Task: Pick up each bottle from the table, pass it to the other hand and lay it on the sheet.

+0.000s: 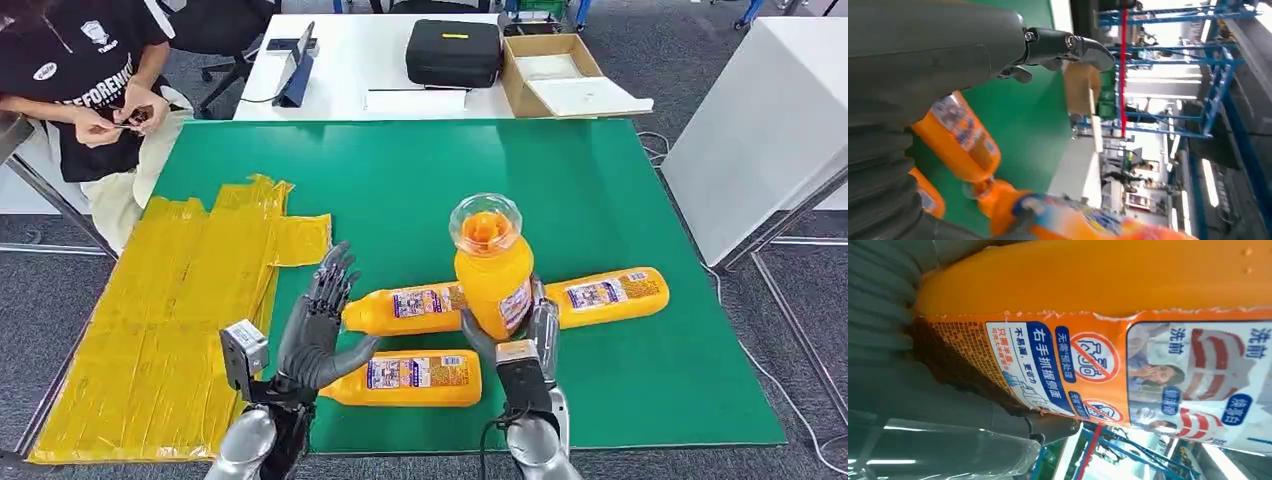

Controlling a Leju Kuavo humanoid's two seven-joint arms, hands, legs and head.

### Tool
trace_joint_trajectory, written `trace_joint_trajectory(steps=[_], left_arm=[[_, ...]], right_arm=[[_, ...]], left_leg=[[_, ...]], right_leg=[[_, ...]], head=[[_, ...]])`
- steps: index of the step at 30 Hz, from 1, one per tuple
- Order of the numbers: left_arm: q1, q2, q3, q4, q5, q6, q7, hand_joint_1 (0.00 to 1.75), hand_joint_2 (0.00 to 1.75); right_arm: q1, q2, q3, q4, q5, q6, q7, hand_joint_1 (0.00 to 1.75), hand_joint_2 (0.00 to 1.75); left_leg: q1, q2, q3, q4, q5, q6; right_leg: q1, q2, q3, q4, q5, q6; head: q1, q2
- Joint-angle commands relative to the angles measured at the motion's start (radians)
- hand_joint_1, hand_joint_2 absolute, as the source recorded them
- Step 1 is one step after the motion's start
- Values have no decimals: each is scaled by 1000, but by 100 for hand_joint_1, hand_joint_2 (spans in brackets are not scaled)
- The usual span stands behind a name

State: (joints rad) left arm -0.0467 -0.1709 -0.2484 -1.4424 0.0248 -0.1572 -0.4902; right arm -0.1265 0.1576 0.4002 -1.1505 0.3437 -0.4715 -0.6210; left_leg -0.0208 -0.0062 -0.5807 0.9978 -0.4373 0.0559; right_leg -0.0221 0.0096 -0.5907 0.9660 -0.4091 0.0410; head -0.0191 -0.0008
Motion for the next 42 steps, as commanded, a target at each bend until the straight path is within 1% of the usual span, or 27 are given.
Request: trace_joint_trajectory(steps=[1, 2, 4, 5, 6, 7, 9, 16, 18, 19, 21, 22, 23, 24, 25, 26, 27, 28, 30, 31, 35, 37, 38, 39, 40, 42], left_arm=[[-45, 40, -111, -46, 8, 29, 19, 0, 175], [-48, 40, -113, -44, 9, 33, 19, 0, 175], [-55, 38, -119, -39, 11, 37, 18, 0, 175], [-56, 37, -119, -39, 11, 38, 18, 0, 175], [-59, 35, -121, -37, 11, 39, 18, 0, 175], [-59, 35, -121, -37, 11, 39, 18, 0, 175], [-65, 31, -127, -28, 11, 39, 19, 0, 175], [-66, 29, -129, -26, 11, 40, 19, 0, 175], [-70, 26, -130, -14, 13, 40, 20, 0, 175], [-72, 25, -129, -11, 14, 40, 20, 0, 175], [-78, 22, -130, -1, 17, 41, 20, 0, 175], [-82, 21, -131, 2, 18, 42, 21, 0, 175], [-87, 20, -133, 9, 20, 43, 21, 0, 175], [-91, 17, -133, 16, 23, 45, 23, 0, 175], [-94, 15, -131, 23, 25, 47, 24, 0, 175], [-97, 12, -129, 29, 26, 48, 26, 0, 175], [-102, 9, -126, 40, 27, 49, 27, 0, 175], [-108, 5, -121, 52, 30, 49, 29, 0, 175], [-120, 1, -115, 70, 35, 46, 32, 0, 175], [-127, 0, -115, 79, 36, 43, 34, 0, 175], [-141, -1, -111, 101, 41, 39, 38, 0, 175], [-145, -2, -107, 112, 47, 37, 38, 0, 175], [-145, -2, -107, 112, 47, 37, 38, 0, 175], [-145, -2, -107, 112, 47, 37, 38, 0, 175], [-145, -2, -107, 112, 47, 37, 38, 0, 175], [-145, -2, -104, 114, 48, 37, 38, 0, 175]], right_arm=[[-87, 64, 92, 215, 64, 27, 31, 175, 175], [-91, 67, 106, 231, 79, 24, 36, 175, 175], [-101, 84, 148, 280, 122, 23, 51, 175, 175], [-102, 87, 152, 284, 126, 23, 53, 175, 175], [-104, 91, 162, 294, 137, 19, 59, 175, 175], [-104, 91, 162, 294, 137, 19, 59, 175, 175], [-111, 92, 175, 304, 153, 16, 60, 175, 175], [-111, 94, 176, 303, 154, 15, 61, 175, 175], [-117, 93, 187, 300, 174, 10, 72, 175, 175], [-119, 94, 191, 301, 183, 5, 76, 175, 175], [-128, 99, 207, 310, 210, -3, 86, 175, 175], [-133, 101, 212, 316, 222, -14, 91, 175, 175], [-144, 108, 222, 332, 240, -31, 95, 175, 175], [-155, 114, 231, 348, 256, -59, 95, 175, 175], [-164, 118, 237, 357, 265, -76, 94, 175, 175], [-169, 120, 240, 361, 268, -80, 94, 175, 175], [-176, 122, 244, 365, 271, -82, 96, 175, 175], [-185, 124, 251, 371, 280, -88, 99, 175, 175], [-200, 127, 263, 384, 297, -101, 108, 175, 175], [-208, 129, 268, 394, 307, -109, 111, 175, 175], [-219, 134, 275, 405, 312, -102, 111, 175, 175], [-224, 137, 281, 414, 312, -90, 108, 175, 175], [-224, 137, 281, 414, 312, -90, 108, 175, 175], [-224, 137, 281, 414, 312, -90, 108, 175, 175], [-224, 137, 281, 414, 312, -90, 108, 175, 175], [-226, 138, 285, 420, 312, -82, 107, 175, 175]], left_leg=[[2, 1, 3, 0, -1, -5], [1, 1, 2, -1, -1, -4], [3, 3, 5, -1, -2, -6], [2, 2, 3, -1, -1, -4], [3, 2, 5, -1, -2, -6], [3, 2, 6, -1, -2, -7], [2, 1, 2, -1, -1, -3], [2, 0, 3, 0, -1, -5], [2, 0, 2, 0, -1, -3], [3, 1, 3, 0, -1, -5], [1, 0, 2, 0, 0, -3], [3, 0, 5, 0, -2, -7], [2, 0, 2, 0, 0, -3], [2, 0, 3, 0, -1, -5], [1, 0, 2, 0, 0, -3], [2, 1, 3, 0, -1, -5], [2, 1, 2, 0, 0, -4], [3, 1, 3, 0, -1, -6], [2, 0, 2, 0, 0, -3], [2, 0, 3, 0, -1, -5], [2, 0, 2, 0, 0, -4], [3, -1, 4, 0, 0, -6], [2, 0, 2, 0, 0, -3], [2, -1, 3, -1, 0, -5], [2, 0, 2, 0, 0, -4], [3, 0, 5, 0, -1, -7]], right_leg=[[2, 0, 3, -1, -1, -3], [1, 0, 2, -1, 0, -2], [3, 1, 5, -2, -1, -4], [2, 0, 3, -1, 0, -3], [3, 1, 5, -2, -1, -4], [3, 0, 6, -2, -1, -4], [2, 0, 2, -1, 0, -2], [2, -1, 4, -1, -1, -3], [1, -1, 2, -1, 0, -2], [2, -1, 4, -1, -1, -3], [1, -1, 2, -1, 0, -2], [3, -1, 6, -1, -2, -5], [1, -1, 2, -1, 0, -2], [2, -1, 3, -1, -1, -3], [1, -1, 2, -1, 0, -2], [2, 0, 3, -1, -1, -3], [1, 0, 2, -1, 0, -2], [2, -1, 4, -1, -1, -3], [2, 0, 2, -1, 0, -2], [2, -1, 3, -1, -1, -3], [2, -1, 2, -1, 0, -2], [3, -3, 5, -1, -1, -3], [1, -1, 2, -1, 0, -2], [2, -2, 3, -1, -1, -3], [1, -1, 2, -1, 0, -2], [3, -1, 5, -2, -1, -4]], head=[[0, 0], [0, 0], [0, 0], [0, 0], [0, 0], [0, 0], [0, 0], [0, 0], [0, 0], [0, 0], [0, 0], [0, 0], [0, 0], [0, 0], [0, 0], [0, 0], [0, 0], [0, 0], [0, 0], [0, 0], [0, 0], [0, 0], [0, 0], [0, 0], [0, 0], [0, 0]])
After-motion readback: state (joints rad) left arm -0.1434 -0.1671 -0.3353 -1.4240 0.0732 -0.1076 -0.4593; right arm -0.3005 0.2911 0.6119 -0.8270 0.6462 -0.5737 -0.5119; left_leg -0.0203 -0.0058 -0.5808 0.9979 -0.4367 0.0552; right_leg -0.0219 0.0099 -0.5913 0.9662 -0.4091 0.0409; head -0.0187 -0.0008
